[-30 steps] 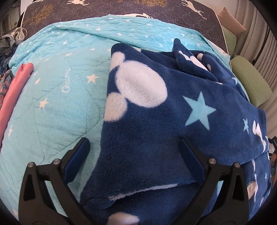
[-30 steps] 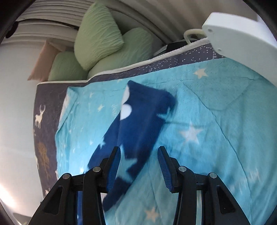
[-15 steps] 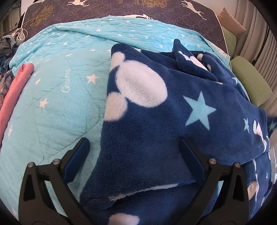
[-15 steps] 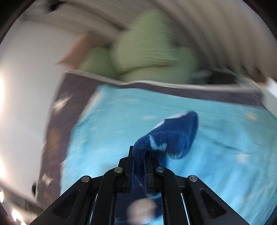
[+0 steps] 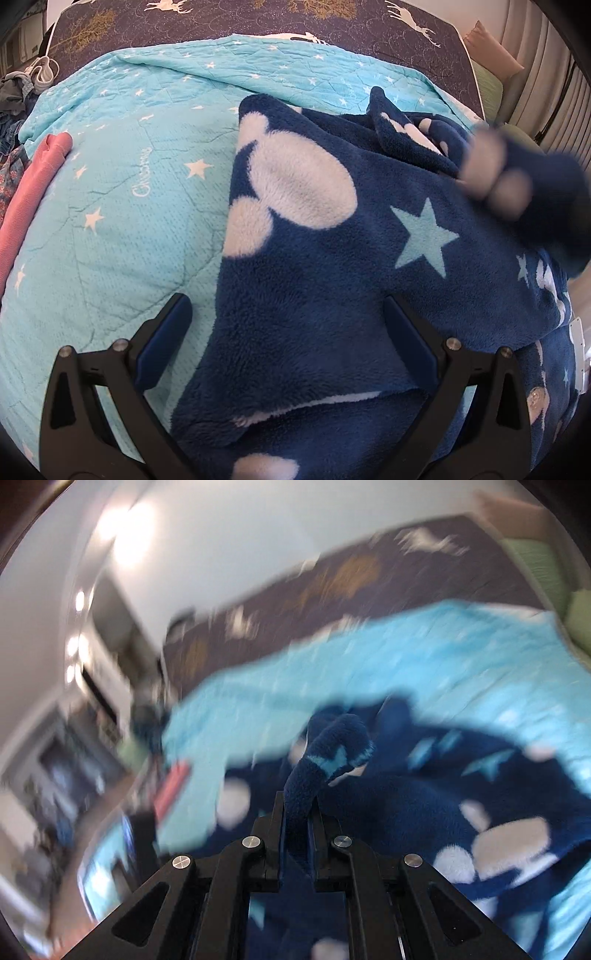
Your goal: Fold small clothes
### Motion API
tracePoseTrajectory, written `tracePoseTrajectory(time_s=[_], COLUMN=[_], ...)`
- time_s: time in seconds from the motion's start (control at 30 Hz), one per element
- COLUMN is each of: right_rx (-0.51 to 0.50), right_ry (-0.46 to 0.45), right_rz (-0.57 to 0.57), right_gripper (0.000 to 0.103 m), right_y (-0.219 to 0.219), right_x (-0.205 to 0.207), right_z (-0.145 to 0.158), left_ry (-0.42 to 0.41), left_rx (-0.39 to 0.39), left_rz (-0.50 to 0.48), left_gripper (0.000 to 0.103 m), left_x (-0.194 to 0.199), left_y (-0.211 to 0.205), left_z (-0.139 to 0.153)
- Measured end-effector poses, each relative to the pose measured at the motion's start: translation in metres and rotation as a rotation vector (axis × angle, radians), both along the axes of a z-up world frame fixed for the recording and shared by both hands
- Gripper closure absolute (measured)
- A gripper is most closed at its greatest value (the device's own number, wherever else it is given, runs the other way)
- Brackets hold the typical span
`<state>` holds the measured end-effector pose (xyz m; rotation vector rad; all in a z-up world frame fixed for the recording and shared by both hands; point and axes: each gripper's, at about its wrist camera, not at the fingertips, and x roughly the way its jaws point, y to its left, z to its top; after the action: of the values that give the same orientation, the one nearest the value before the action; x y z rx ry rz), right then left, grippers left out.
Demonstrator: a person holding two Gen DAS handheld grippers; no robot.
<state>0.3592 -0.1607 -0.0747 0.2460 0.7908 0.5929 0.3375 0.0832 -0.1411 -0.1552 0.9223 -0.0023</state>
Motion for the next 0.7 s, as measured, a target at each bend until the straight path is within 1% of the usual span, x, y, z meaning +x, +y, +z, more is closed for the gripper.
tracePoseTrajectory(time_s=[0.07,0.1,0.13,0.17,0.2,0.27,0.3,0.33,0.4,0.43,0.5,0.53,0.6,0.67,0.7], right_rx=[-0.091,-0.123,-0.146,-0.151,-0.147,-0.123,-0.112,-0.100,-0.084,-0.084,-0.091,-0.095,-0.089,-0.072,-0.068], right_ry=[0.048,0.065,0.079,0.083,0.082,0.084,0.083,0.083,0.087,0.087,0.087,0.088,0.090,0.103,0.106], right_rz=[0.063,0.085,0.101,0.110,0.117,0.131,0.132,0.130,0.125,0.118,0.095,0.080,0.059,0.045,0.035], right_gripper=[0.091,0.086,0.082,0.082,0.081,0.078,0.076,0.074,0.070,0.068,0.067,0.067,0.066,0.065,0.064], right_y=[0.025,0.029,0.031,0.029,0.026,0.017,0.013,0.010,-0.003,-0.008,-0.015,-0.020,-0.030,-0.038,-0.042], right_x=[-0.009,-0.013,-0.017,-0.021,-0.026,-0.031,-0.034,-0.035,-0.045,-0.042,-0.044,-0.047,-0.049,-0.050,-0.052], right_z=[-0.025,-0.035,-0.042,-0.046,-0.047,-0.045,-0.043,-0.041,-0.038,-0.035,-0.033,-0.033,-0.034,-0.035,-0.036], left_ry=[-0.005,-0.010,-0.015,-0.019,-0.024,-0.046,-0.072,-0.081,-0.073,-0.060,-0.037,-0.033,-0.061,-0.114,-0.145], left_rx=[-0.021,-0.045,-0.072,-0.108,-0.175,-0.336,-0.396,-0.414,-0.427,-0.425,-0.393,-0.357,-0.337,-0.326,-0.298], left_rz=[-0.002,-0.004,-0.008,-0.013,-0.022,-0.038,-0.051,-0.072,-0.131,-0.161,-0.195,-0.196,-0.185,-0.137,-0.094], left_gripper=[0.001,0.001,0.001,0.002,0.002,0.003,0.003,0.002,0.002,0.002,0.002,0.002,0.003,0.003,0.003], left_x=[-0.001,-0.003,-0.004,-0.006,-0.009,-0.016,-0.019,-0.020,-0.017,-0.014,-0.008,-0.007,-0.010,-0.016,-0.019], left_y=[0.003,0.005,0.008,0.011,0.014,0.018,0.016,0.012,-0.003,-0.012,-0.029,-0.037,-0.039,-0.025,-0.014], left_z=[0.001,0.003,0.006,0.009,0.015,0.029,0.040,0.047,0.056,0.058,0.060,0.062,0.071,0.082,0.089])
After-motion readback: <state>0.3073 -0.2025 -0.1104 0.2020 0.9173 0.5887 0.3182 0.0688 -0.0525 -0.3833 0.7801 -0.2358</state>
